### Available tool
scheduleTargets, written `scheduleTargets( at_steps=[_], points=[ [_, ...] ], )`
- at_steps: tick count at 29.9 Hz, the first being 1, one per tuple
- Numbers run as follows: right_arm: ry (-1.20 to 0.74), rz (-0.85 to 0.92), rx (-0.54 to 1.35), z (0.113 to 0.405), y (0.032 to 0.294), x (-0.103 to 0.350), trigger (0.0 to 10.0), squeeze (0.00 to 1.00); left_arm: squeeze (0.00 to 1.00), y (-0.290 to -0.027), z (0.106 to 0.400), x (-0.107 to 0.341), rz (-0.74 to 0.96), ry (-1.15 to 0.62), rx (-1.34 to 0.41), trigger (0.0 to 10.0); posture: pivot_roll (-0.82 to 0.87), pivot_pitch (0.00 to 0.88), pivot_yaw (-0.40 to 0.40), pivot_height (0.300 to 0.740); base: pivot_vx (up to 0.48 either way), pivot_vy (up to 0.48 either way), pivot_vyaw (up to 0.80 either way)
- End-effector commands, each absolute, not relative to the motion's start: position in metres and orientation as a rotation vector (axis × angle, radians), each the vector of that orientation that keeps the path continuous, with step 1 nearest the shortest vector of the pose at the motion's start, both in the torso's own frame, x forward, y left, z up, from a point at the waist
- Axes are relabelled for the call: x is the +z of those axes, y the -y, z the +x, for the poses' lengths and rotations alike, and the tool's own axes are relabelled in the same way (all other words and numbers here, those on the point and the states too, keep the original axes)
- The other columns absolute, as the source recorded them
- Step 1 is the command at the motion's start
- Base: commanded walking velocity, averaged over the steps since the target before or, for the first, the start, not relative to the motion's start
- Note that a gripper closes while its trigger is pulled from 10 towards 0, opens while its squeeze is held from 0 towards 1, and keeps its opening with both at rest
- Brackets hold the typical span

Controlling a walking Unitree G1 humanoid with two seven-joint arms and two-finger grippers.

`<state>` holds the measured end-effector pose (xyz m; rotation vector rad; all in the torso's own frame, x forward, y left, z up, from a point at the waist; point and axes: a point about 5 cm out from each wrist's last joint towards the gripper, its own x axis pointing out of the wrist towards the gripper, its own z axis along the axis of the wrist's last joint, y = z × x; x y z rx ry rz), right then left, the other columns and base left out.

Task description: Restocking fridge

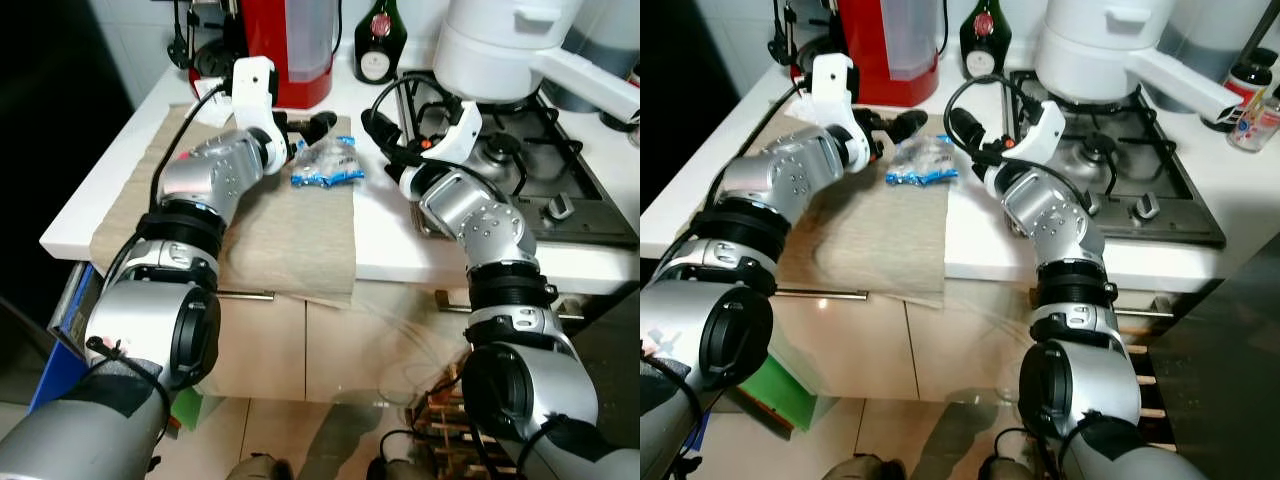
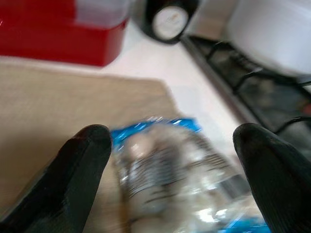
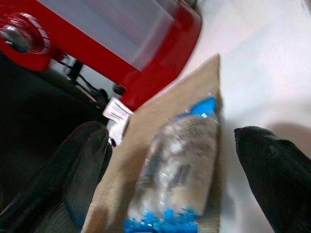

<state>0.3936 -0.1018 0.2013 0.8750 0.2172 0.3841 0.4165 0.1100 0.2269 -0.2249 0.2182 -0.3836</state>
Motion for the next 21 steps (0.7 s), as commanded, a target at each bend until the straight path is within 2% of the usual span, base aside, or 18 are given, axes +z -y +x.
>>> scheduleTargets(
  at_steps=[1,12,15,21],
  points=[
    [-0.212,0.903,0.383,0.396,0.098,0.205,10.0,0.02,0.0,-0.108,0.42,0.236,-0.223,-0.195,-0.353,10.0,-0.08,0.109,0.043,0.74,0.0,0.0,0.0],
    [-0.262,0.936,0.402,0.399,0.089,0.199,10.0,0.02,0.0,-0.102,0.42,0.231,-0.299,-0.222,-0.345,10.0,-0.08,0.121,0.034,0.74,0.0,0.0,0.0],
    [-0.262,0.919,0.38,0.402,0.09,0.193,10.0,0.02,0.0,-0.096,0.419,0.225,-0.363,-0.251,-0.369,10.0,-0.08,0.121,0.037,0.74,0.0,0.0,0.0],
    [-0.247,0.861,0.338,0.405,0.094,0.187,10.0,0.02,0.0,-0.092,0.417,0.216,-0.369,-0.28,-0.354,10.0,-0.09,0.117,0.04,0.74,0.0,0.0,0.0]
  ],
)
